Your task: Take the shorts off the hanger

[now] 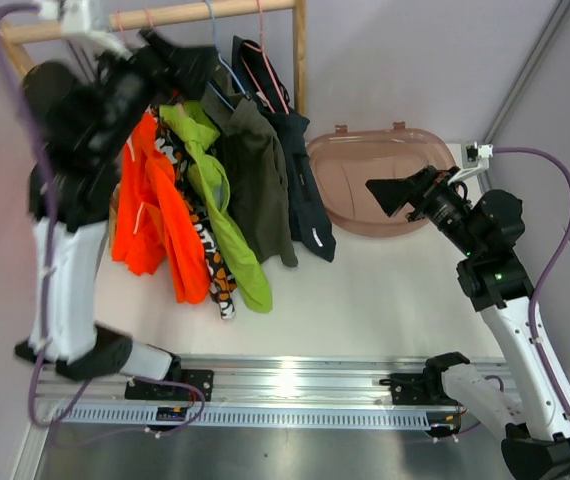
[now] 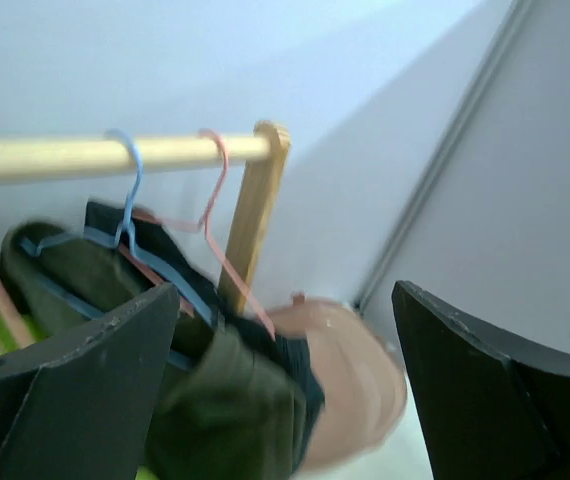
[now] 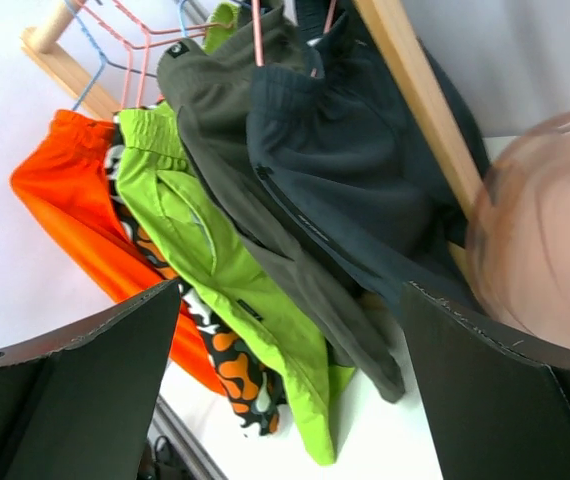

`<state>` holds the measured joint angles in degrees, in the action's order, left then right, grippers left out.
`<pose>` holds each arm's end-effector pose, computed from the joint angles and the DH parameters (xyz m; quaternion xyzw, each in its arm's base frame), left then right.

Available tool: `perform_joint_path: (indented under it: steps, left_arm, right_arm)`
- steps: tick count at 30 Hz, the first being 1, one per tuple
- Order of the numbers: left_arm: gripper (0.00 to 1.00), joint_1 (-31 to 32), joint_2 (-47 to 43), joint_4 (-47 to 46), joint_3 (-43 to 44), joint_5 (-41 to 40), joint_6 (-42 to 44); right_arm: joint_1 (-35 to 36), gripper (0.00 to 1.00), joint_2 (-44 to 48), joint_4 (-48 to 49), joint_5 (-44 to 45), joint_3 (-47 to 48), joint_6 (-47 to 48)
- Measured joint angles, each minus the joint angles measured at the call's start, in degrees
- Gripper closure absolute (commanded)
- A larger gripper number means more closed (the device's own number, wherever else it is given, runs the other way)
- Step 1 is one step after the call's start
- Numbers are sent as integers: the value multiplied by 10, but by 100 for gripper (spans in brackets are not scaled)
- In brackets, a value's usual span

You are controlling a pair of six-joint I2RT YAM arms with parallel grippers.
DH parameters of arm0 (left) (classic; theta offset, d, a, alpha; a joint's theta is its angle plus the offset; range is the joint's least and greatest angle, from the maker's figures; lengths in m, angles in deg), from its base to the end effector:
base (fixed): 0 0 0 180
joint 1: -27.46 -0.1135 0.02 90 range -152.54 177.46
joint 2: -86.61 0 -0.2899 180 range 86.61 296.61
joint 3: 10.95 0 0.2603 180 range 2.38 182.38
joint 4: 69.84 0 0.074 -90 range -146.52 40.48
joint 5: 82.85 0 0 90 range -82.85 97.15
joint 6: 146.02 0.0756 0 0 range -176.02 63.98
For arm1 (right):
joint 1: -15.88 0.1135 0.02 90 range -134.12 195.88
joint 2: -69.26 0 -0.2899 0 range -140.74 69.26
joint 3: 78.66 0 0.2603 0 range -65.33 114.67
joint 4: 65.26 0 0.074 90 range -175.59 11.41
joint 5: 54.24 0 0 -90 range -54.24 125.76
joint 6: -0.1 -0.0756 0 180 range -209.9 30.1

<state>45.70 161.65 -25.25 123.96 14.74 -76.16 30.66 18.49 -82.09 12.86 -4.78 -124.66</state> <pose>0.2053 -0.0782 0.6580 0.0426 0.6063 -0.2986 0.7358 0.2041 0.0843 0.4559 -0.0321 0.6698 0.4261 0.6073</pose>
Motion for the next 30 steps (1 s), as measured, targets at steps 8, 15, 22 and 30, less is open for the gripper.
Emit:
perform_joint_path:
  steps: [8, 15, 22, 30]
  left_arm:
    - [4, 57, 279, 41, 194, -56, -14]
    - [4, 98, 350, 46, 194, -75, -26]
    - [4, 103, 352, 38, 194, -112, -41]
    - [8, 103, 356, 30, 180, -151, -49]
  right_arm:
    - [0, 1, 62, -67, 50, 0, 55]
    - [0, 1, 85, -102, 64, -9, 80]
    - [0, 1, 84, -117, 67, -17, 85]
    - [0, 1, 85, -122, 75, -17, 94]
